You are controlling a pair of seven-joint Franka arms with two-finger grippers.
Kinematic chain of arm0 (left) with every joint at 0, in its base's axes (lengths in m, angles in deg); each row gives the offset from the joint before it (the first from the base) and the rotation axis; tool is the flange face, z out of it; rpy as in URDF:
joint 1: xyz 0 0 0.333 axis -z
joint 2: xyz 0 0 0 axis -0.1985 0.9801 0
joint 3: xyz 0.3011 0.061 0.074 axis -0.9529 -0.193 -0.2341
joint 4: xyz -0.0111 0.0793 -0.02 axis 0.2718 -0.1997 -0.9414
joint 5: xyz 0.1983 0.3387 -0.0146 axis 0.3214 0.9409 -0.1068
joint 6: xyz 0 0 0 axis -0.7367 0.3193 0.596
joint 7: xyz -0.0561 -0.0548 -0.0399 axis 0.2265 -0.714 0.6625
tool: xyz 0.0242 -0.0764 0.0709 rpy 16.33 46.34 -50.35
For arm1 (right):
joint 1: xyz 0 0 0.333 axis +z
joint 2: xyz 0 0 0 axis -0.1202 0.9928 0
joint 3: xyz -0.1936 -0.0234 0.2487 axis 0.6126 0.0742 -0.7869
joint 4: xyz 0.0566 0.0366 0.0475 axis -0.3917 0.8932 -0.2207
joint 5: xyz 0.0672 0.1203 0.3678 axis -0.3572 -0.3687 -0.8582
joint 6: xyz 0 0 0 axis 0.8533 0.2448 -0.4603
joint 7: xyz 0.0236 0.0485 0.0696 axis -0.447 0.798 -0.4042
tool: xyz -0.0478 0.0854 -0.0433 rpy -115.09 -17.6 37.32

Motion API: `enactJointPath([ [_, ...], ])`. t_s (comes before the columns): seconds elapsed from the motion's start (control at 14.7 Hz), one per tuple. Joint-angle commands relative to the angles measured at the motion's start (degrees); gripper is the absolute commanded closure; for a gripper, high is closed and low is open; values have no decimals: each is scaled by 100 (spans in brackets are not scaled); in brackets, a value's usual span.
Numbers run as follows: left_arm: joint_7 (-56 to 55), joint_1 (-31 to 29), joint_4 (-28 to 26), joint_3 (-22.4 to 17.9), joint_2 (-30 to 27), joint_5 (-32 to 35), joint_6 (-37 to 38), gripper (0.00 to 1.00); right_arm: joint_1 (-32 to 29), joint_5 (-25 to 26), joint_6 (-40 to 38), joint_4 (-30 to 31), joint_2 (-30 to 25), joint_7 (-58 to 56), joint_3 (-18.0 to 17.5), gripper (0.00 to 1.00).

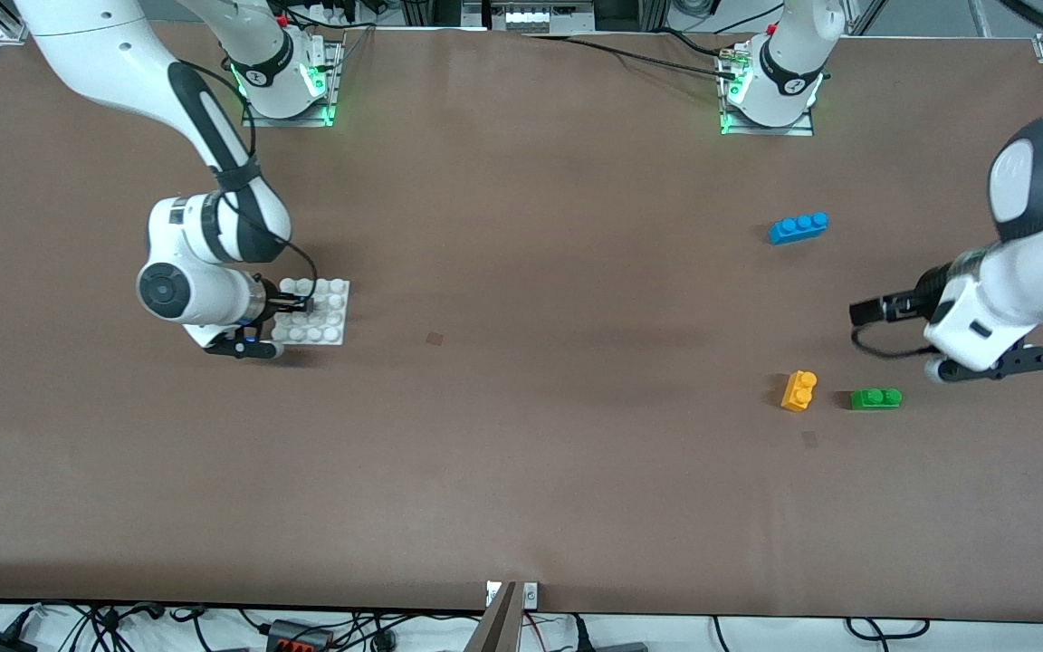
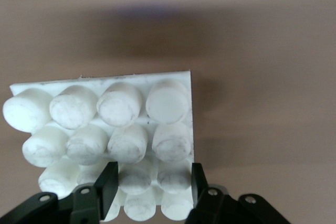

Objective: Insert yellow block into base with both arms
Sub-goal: 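Grasp the base with the right gripper while the left gripper reaches the yellow block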

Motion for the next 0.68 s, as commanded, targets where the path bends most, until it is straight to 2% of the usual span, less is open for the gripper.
enactJointPath([
  [0.0,-1124,-57,37,12,239,-262,-235,0,410,-19,-25,-39,62,279,-1,43],
  [0.2,-1933,-207,-234,-5,407,-553,-727,0,787,-115,-25,-109,71,289,-10,43],
  [0.41,-1813,-251,-885,-76,416,-649,-1579,0,1270,-886,-25,-346,193,333,-10,43],
  [0.61,-1883,-128,-939,-93,766,-729,-2229,0,1692,-968,-25,-741,526,1025,-10,43],
])
